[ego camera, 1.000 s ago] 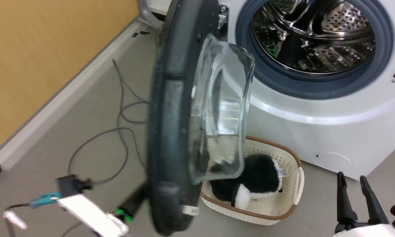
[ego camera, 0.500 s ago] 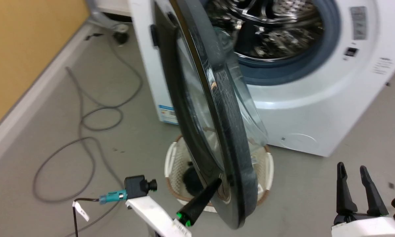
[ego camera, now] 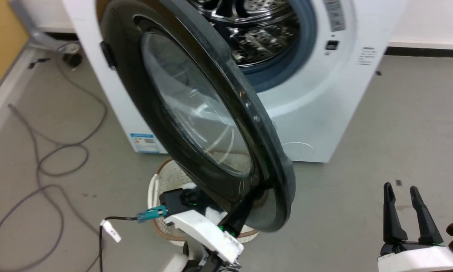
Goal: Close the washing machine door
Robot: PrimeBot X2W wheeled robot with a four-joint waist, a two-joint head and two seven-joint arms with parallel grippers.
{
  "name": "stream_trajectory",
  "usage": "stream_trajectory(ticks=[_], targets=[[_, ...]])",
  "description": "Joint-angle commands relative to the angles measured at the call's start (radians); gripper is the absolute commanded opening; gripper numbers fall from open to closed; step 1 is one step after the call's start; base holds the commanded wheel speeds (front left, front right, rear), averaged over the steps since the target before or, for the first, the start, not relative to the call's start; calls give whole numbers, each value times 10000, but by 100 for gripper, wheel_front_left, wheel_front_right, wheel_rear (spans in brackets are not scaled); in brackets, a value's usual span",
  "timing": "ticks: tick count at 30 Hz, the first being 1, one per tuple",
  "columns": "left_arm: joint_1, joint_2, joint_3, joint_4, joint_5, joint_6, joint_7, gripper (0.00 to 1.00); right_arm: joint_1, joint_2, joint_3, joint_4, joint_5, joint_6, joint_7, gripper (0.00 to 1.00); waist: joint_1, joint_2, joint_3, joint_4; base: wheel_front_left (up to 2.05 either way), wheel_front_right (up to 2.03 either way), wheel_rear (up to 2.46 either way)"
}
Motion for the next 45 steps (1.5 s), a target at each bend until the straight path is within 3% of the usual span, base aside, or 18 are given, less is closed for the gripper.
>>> stream_trajectory(ticks=[1,9,13,18,20,21,25,26,27,30,35,39,40,41,45], targets=[[-304,37,-339,271,-21,-46,-295,0,-73,9,32,-61,-69,-7,-44,100,0,0,-82,-241,0,0,0],[-650,531,-1062,845,363,-46,-1834,0,15,9,120,-174,-147,-7,-44,100,0,0,-242,-400,0,0,0],[-827,985,-791,1498,1650,9,-2564,0,33,9,174,-478,-323,-7,-44,100,0,0,-360,-373,0,0,0],[-842,1257,631,890,4904,1185,-2647,0,-30,9,107,-994,-483,-7,-44,100,0,0,-431,-188,0,0,0],[-653,1353,1100,293,6352,1766,-2649,0,-84,9,71,-1240,-591,-7,-44,100,0,0,-452,-105,0,0,0],[-419,1407,1593,-320,7484,2299,-2650,0,-159,9,23,-1496,-669,-7,-44,100,0,0,-464,-24,0,0,0],[100,1506,2640,-1587,9175,3258,-2651,0,-381,9,-16,-2158,-699,-7,-44,100,0,0,-448,116,0,0,0],[388,1571,3016,-2128,9885,3674,-2651,28,-512,9,-56,-2542,-543,-7,-44,100,0,0,-422,211,0,0,0],[550,1592,3172,-2371,10176,3858,-2652,100,-578,9,-50,-2741,-452,-7,-44,100,0,0,-406,256,0,0,0],[1058,1638,3435,-2958,10771,4156,-2652,100,-782,9,76,-3345,-78,-7,-44,100,0,0,-357,404,0,0,0],[1796,1540,3613,-3409,11034,4103,-2652,100,-1113,9,732,-4264,357,-7,-44,100,0,0,-311,653,0,0,0],[2232,1374,3765,-3352,11179,4122,-2652,100,-1386,9,1918,-4969,280,-7,-44,100,0,0,-306,815,0,0,0],[2332,1328,3816,-3302,11199,4124,-2652,100,-1453,9,2260,-5111,228,-7,-44,45,0,0,-306,844,0,0,0],[2415,1279,3868,-3253,11217,4123,-2652,100,-1513,9,2646,-5211,157,-7,-44,0,0,0,-306,873,0,0,0],[2633,1107,4076,-3059,11301,4071,-2653,100,-1731,-549,4084,-5281,-379,-7,-44,0,0,0,-315,966,0,0,0]])
